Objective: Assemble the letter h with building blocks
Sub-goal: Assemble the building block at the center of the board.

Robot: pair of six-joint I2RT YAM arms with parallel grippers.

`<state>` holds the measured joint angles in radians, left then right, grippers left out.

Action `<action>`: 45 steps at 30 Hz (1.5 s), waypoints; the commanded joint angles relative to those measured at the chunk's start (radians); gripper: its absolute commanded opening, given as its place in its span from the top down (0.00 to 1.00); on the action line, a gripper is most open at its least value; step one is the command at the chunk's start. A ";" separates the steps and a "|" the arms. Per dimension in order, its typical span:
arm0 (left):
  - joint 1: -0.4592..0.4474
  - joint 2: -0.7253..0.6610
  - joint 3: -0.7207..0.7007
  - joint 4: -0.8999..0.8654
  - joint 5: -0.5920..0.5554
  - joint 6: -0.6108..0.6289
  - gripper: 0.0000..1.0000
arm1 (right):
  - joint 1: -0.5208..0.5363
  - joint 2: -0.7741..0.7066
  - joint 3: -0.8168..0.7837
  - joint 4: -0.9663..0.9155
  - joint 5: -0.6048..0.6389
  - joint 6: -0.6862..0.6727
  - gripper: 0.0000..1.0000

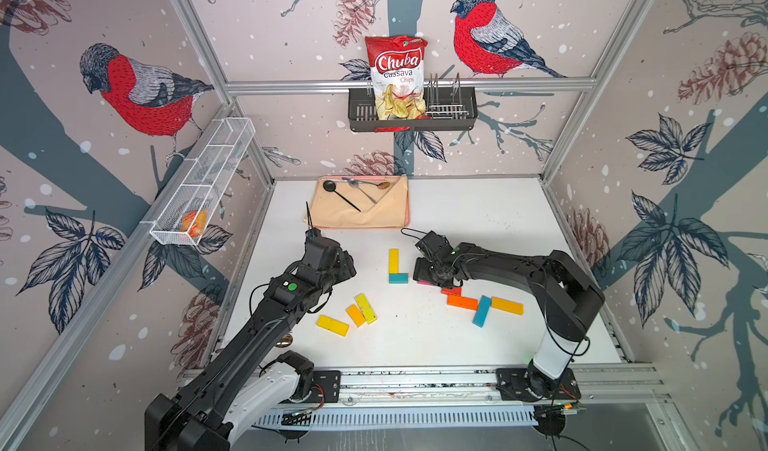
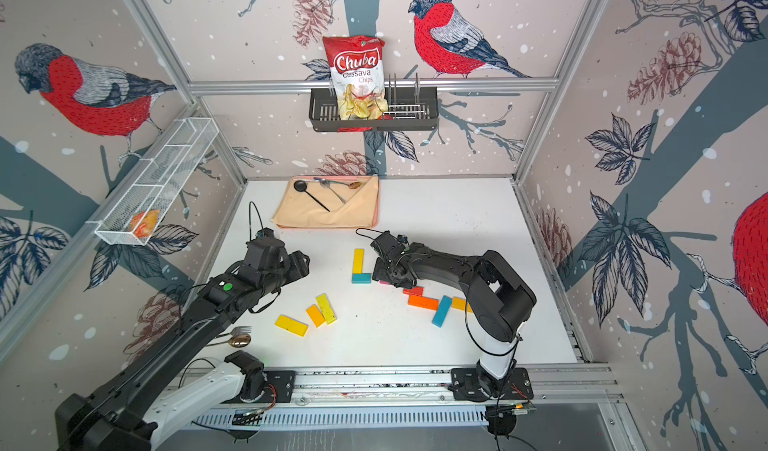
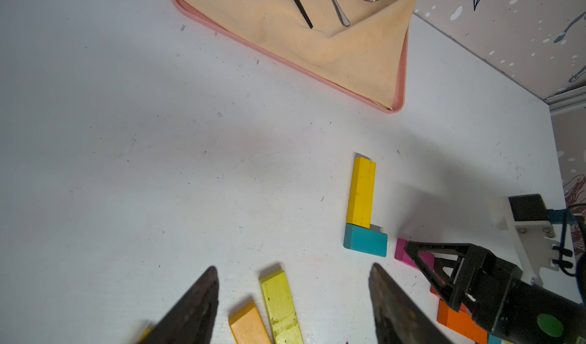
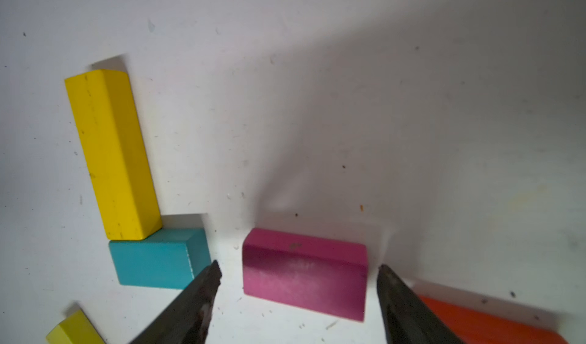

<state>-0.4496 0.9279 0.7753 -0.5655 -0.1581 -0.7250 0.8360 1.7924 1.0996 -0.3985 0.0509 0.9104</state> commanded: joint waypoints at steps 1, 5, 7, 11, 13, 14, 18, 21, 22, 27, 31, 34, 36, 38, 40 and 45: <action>0.002 0.000 -0.001 0.013 0.004 0.019 0.28 | 0.005 0.010 0.017 0.012 -0.009 -0.016 0.21; 0.002 -0.001 -0.007 0.013 0.003 0.017 0.28 | 0.006 0.018 0.020 0.017 -0.012 -0.013 0.21; 0.003 0.000 -0.012 0.014 0.001 0.016 0.28 | 0.009 0.022 0.022 0.019 -0.017 -0.012 0.21; 0.003 0.007 -0.018 0.016 0.004 0.016 0.28 | 0.015 0.027 0.031 0.021 -0.017 -0.009 0.21; 0.003 0.010 -0.022 0.019 0.007 0.015 0.28 | 0.017 0.034 0.040 0.020 -0.017 -0.009 0.21; 0.003 0.011 -0.026 0.021 0.008 0.014 0.28 | 0.017 0.039 0.045 0.017 -0.017 -0.009 0.21; 0.003 0.015 -0.038 0.027 0.016 0.011 0.29 | 0.017 0.052 0.063 0.011 -0.009 -0.011 0.21; 0.003 0.015 -0.045 0.028 0.017 0.011 0.29 | 0.017 0.055 0.072 0.010 -0.010 -0.010 0.21; 0.003 0.015 -0.048 0.029 0.017 0.011 0.29 | 0.017 0.056 0.074 0.009 -0.011 -0.009 0.21; 0.003 0.015 -0.054 0.031 0.020 0.009 0.29 | 0.018 0.061 0.084 -0.012 -0.012 -0.003 0.21; 0.003 0.015 -0.059 0.036 0.020 0.010 0.29 | 0.023 0.030 0.050 0.009 -0.021 0.009 0.21; 0.003 0.021 -0.065 0.041 0.022 0.012 0.29 | 0.033 0.022 0.052 0.007 -0.023 0.013 0.21; 0.003 0.025 -0.064 0.044 0.023 0.010 0.29 | 0.041 0.022 0.059 0.005 -0.023 0.015 0.21; 0.002 0.025 -0.064 0.044 0.024 0.012 0.30 | 0.045 0.022 0.065 0.003 -0.021 0.018 0.21; 0.003 0.022 -0.064 0.042 0.020 0.013 0.30 | 0.047 0.022 0.065 0.003 -0.022 0.022 0.21; 0.003 0.022 -0.060 0.036 0.012 0.018 0.30 | 0.051 0.022 0.066 -0.004 -0.021 0.025 0.21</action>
<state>-0.4488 0.9501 0.7120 -0.5579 -0.1345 -0.7250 0.8829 1.8221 1.1595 -0.3977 0.0265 0.9199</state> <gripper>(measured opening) 0.704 0.791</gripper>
